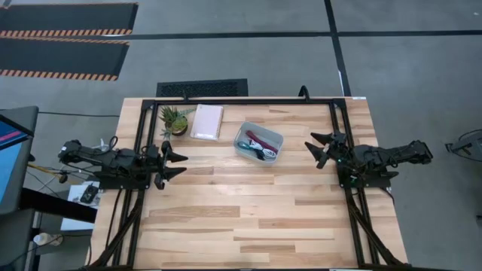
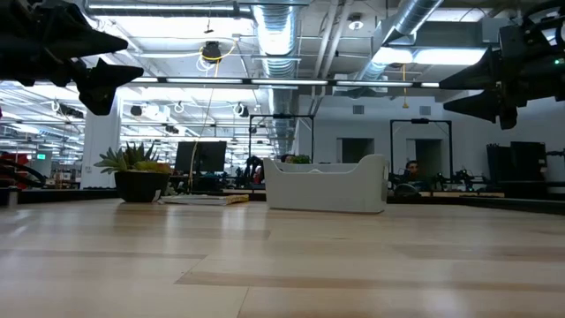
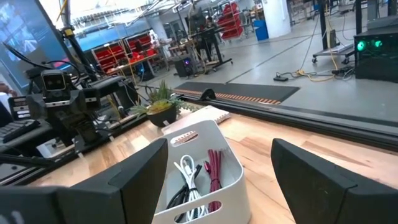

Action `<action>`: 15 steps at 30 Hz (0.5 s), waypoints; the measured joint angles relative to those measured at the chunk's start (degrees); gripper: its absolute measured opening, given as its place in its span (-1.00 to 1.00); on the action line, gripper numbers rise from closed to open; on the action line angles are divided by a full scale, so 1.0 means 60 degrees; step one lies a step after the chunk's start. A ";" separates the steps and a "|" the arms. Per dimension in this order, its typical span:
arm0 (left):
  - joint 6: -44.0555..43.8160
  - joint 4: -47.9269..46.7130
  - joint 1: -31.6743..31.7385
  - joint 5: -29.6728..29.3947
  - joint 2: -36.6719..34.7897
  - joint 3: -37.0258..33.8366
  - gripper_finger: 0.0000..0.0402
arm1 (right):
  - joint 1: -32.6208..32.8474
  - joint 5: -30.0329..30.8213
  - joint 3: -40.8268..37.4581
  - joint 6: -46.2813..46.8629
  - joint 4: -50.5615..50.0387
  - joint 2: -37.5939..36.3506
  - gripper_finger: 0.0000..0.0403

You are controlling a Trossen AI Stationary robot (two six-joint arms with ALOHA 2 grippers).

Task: Pick and place USB-C Cables
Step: Return to Home Position

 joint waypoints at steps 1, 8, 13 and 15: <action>-0.0005 -0.0005 0.0000 -0.0001 0.0000 0.0001 0.06 | 0.0000 0.0000 0.0000 0.0000 -0.0007 0.0000 0.54; -0.0066 -0.0023 0.0000 -0.0005 0.0000 0.0008 0.05 | 0.0000 -0.0004 -0.0009 0.0000 -0.0020 0.0000 0.54; -0.0069 -0.0029 0.0000 -0.0008 0.0000 0.0008 0.05 | 0.0000 -0.0007 -0.0011 0.0000 -0.0023 0.0000 0.54; -0.0072 -0.0036 0.0000 -0.0011 0.0000 0.0015 0.05 | 0.0000 -0.0011 -0.0015 0.0000 -0.0023 0.0000 0.54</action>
